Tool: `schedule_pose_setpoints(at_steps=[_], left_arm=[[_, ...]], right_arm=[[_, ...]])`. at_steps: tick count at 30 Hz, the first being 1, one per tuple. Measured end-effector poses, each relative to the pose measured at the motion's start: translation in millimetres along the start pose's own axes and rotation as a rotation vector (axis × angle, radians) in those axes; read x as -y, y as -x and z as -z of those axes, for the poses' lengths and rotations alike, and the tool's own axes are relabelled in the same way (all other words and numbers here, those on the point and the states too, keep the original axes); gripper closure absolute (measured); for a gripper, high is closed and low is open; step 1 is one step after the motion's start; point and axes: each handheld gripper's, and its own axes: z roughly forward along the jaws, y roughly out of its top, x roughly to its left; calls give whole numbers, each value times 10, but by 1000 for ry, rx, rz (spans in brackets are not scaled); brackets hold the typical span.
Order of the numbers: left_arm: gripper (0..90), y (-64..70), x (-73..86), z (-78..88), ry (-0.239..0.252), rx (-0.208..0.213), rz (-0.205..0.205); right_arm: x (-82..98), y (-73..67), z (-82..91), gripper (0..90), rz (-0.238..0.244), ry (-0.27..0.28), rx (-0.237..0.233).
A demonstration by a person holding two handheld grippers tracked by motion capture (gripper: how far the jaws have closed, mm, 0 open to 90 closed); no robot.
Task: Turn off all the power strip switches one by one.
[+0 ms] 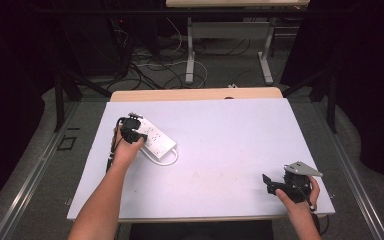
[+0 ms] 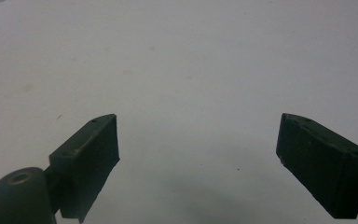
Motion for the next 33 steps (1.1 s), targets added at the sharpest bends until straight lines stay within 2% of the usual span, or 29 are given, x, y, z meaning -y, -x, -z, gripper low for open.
schedule_pose_setpoints(at_steps=[2,5,7,8,10,11,14,15,19,22,23,27,33], left_arm=[[900,-8,-5,7,1,-7,-9],[900,4,-31,25,-2,-28,-43],[900,3,-61,55,3,-27,-61],[900,1,-77,73,10,-24,-73],[900,-3,-111,109,10,-30,-104],[900,-2,-124,121,11,-30,-118],[897,-2,-158,159,16,-34,-164],[897,-6,-161,169,21,-31,-175],[897,-40,-171,175,15,-40,-200],[897,-89,-175,185,17,-30,-194],[897,-99,-172,186,20,-25,-175],[897,-159,-176,196,26,-26,-156],[894,-220,-171,195,21,-34,-126]], right_arm=[[-1,-4,-6,123,-4,7,9],[-12,0,2,123,15,8,6],[-14,-12,-1,123,12,11,2],[-16,-23,4,123,8,9,5],[-19,-16,-6,123,29,19,6],[-20,-29,-1,123,15,19,11],[-20,-35,-13,123,11,39,13],[-26,-34,5,123,14,14,5],[-28,-37,-9,123,15,19,2],[-28,-38,-22,123,22,22,5],[-29,-37,-24,123,27,23,4],[-32,-53,-23,123,10,12,-3],[-28,-53,-30,123,16,9,-1]])
